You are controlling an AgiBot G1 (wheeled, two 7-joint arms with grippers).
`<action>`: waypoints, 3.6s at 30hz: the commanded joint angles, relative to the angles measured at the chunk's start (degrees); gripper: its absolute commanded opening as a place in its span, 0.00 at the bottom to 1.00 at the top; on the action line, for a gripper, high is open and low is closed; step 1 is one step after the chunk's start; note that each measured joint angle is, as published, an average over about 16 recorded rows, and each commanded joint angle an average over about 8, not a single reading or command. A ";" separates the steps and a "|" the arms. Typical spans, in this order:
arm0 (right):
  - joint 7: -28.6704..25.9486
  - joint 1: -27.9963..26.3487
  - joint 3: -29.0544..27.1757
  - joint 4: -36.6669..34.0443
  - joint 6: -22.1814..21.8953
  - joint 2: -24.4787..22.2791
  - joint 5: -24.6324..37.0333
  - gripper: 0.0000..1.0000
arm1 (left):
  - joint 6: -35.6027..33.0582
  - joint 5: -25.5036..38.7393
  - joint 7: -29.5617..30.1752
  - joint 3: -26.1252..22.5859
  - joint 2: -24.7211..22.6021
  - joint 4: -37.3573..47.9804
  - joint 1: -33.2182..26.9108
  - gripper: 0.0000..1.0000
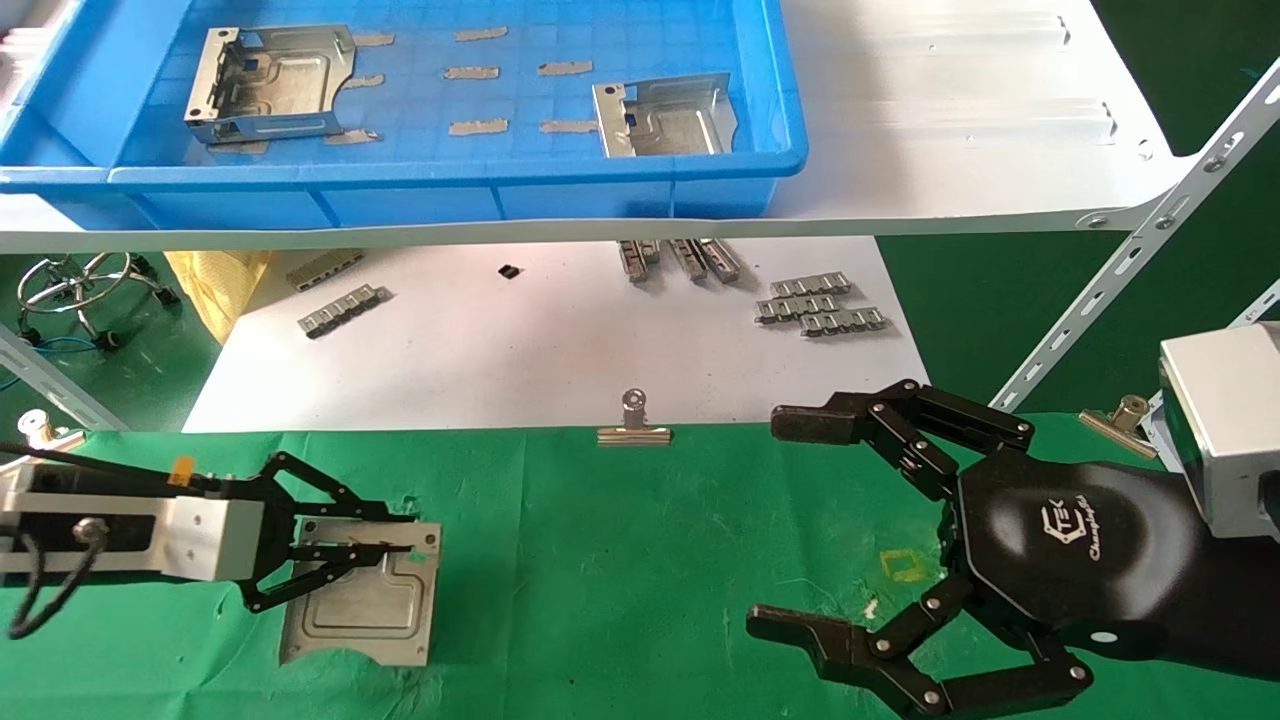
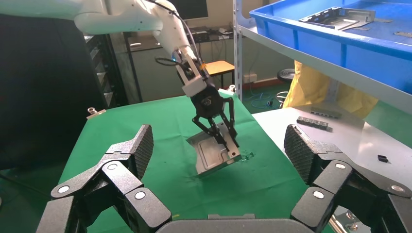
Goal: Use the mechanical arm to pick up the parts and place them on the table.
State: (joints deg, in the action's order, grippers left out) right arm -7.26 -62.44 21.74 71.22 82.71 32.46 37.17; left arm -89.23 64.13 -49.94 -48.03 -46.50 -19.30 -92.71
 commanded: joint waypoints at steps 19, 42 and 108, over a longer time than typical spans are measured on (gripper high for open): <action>0.00 0.00 0.00 0.00 0.00 0.00 0.00 1.00 | -0.57 1.08 -7.93 -0.99 -4.10 14.25 -2.09 1.00; 0.00 0.01 0.00 -0.01 0.00 -0.01 -0.01 1.00 | -2.19 -10.36 10.16 4.99 -2.12 15.15 4.09 1.00; 0.01 0.02 0.01 -0.03 -0.01 -0.02 -0.03 1.00 | 3.62 -22.57 61.44 32.68 11.80 -56.10 31.82 1.00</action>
State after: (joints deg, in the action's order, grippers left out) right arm -7.25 -62.43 21.75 71.20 82.70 32.45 37.14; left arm -85.71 41.79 10.67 -15.88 -34.97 -73.99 -61.43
